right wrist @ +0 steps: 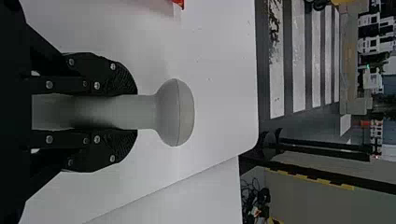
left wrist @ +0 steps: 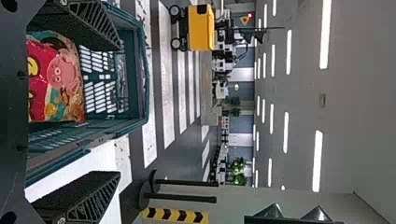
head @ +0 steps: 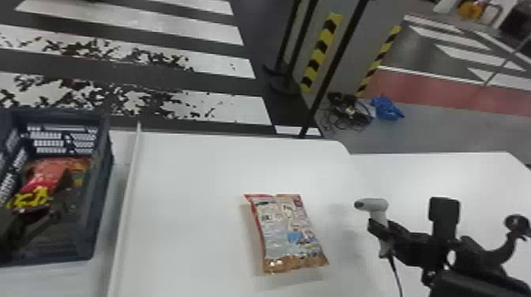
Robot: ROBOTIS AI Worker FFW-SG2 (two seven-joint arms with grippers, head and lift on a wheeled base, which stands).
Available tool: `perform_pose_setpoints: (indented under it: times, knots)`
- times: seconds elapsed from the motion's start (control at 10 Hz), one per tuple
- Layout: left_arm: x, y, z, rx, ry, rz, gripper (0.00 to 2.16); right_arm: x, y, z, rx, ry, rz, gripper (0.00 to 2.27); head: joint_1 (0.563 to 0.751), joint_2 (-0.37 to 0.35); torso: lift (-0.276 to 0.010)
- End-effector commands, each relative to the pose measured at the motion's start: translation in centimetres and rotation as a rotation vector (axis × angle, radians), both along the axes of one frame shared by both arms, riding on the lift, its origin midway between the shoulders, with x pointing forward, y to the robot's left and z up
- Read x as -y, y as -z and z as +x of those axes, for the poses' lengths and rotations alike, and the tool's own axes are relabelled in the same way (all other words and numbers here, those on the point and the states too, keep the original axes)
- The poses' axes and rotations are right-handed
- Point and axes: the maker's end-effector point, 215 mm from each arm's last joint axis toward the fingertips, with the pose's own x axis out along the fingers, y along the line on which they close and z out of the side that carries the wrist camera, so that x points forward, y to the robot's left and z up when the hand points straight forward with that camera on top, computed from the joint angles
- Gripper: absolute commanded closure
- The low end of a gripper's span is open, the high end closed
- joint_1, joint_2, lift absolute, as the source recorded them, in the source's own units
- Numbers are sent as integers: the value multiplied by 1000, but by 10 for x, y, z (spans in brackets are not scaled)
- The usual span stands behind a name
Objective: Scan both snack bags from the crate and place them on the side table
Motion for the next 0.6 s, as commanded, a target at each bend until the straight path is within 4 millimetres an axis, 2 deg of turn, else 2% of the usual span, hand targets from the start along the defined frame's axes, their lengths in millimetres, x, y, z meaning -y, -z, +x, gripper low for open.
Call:
perform_pose_setpoints:
  times: [0.0,0.2,0.5]
  knots:
    - [0,0,0,0,0,0,39,-12,-18,-4,-6,-11,0,2233,695,-350,-98]
    - [0,1,0,-1,0,-1,39,-45,-35,-4,-3,-82,-17,2233,695,-350,-98]
    - [0,4,0,-8,0,-2,39,-101,-38,-12,-42,-165,9,2233,695,-298,-98]
